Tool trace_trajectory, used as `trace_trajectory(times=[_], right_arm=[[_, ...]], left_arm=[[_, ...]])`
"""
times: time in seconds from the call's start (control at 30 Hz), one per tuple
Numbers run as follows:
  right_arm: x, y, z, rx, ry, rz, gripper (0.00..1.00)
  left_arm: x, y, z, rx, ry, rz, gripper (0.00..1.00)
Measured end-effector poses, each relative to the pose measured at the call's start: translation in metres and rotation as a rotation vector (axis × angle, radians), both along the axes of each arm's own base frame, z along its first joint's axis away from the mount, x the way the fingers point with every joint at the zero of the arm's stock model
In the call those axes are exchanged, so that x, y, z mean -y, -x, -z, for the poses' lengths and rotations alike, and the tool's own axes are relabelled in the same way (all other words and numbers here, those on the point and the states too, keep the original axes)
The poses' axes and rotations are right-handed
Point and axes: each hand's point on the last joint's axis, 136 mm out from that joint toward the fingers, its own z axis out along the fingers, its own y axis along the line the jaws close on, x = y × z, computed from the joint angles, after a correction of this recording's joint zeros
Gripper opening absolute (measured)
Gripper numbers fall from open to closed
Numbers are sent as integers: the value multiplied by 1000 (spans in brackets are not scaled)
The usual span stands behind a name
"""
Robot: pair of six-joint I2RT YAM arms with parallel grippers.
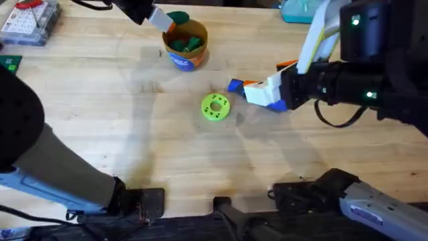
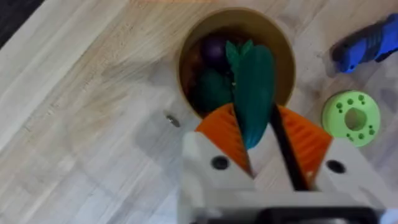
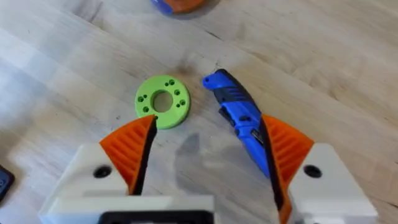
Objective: Pick up the gripper from the table and insert it into the empty holder that is missing its gripper. Then pick up a screw, insert it into the mounting hole, and use the screwdriver to tighten it. Finally, clean up the table by picking up the vegetable and placing it into the bucket.
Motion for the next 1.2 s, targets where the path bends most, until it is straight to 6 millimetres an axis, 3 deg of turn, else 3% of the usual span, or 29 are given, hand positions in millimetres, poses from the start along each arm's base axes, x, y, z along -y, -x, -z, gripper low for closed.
trace_trajectory(times=[0.03, 0.13, 0.2, 0.4, 0.5, 0.8, 0.97, 1.13, 1.2], right_arm=[[0, 0, 0, 0, 0, 0, 962], [0, 0, 0, 0, 0, 0, 962], [0, 0, 0, 0, 0, 0, 962], [0, 1, 0, 0, 0, 0, 962], [2, 4, -6, 17, -12, 2, 962], [12, 22, -51, 123, -177, 81, 962], [17, 33, -69, 178, -237, 96, 962], [23, 43, -86, 236, -283, 99, 962], [23, 44, -87, 240, -286, 99, 962]], left_arm=[[0, 0, 0, 2, -3, 2, 362], [0, 0, 0, 2, -5, 1, 809], [-1, 0, 0, 1, -6, -2, 900], [-1, 2, -2, 1, -9, -4, 912], [-3, 12, -14, 18, -24, 13, 913], [-8, 84, -99, 209, -100, 130, 915], [-7, 131, -112, 160, -103, 138, 915], [5, 158, -116, 99, -79, 129, 915], [6, 161, -116, 90, -77, 128, 915]])
